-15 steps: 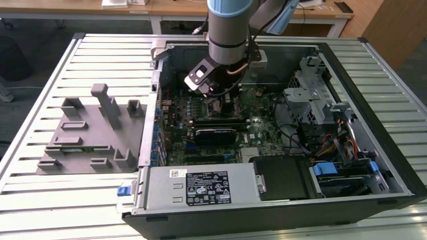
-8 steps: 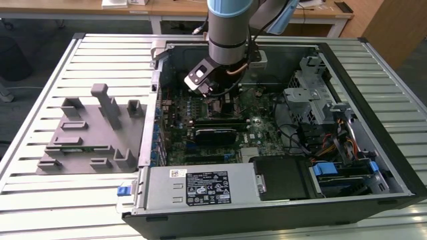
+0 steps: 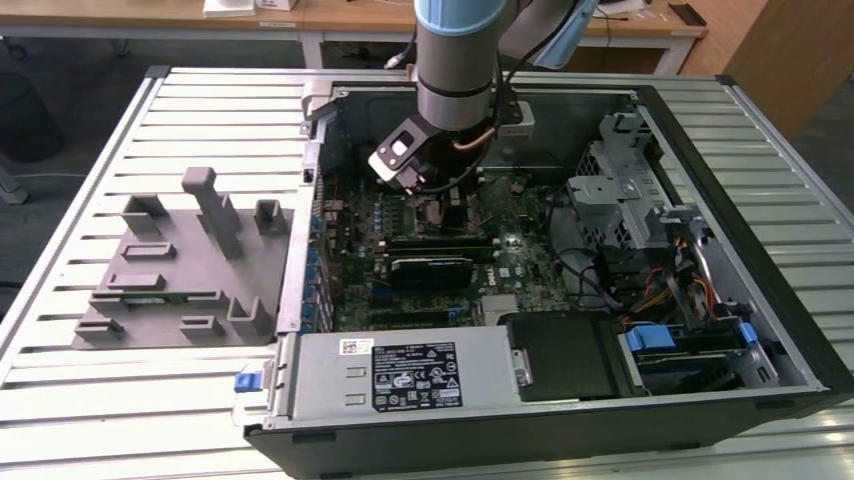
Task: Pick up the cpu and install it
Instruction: 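Place the cpu into insertion slot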
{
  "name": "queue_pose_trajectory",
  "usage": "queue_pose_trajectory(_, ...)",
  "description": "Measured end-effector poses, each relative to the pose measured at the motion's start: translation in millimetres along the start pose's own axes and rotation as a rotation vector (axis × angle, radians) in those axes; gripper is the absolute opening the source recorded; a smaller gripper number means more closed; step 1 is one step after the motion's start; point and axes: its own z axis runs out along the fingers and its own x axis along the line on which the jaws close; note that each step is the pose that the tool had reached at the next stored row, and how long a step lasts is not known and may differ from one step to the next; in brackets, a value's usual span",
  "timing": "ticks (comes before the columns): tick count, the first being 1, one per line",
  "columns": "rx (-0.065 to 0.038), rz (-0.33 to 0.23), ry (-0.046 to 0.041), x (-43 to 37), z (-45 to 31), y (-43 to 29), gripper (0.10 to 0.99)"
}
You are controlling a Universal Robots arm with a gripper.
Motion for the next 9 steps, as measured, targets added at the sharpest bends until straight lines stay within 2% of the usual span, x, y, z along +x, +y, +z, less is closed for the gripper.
queue_pose_trajectory(9,0.000,0.000,-0.0001,0.1,-3.1,0.2,0.616)
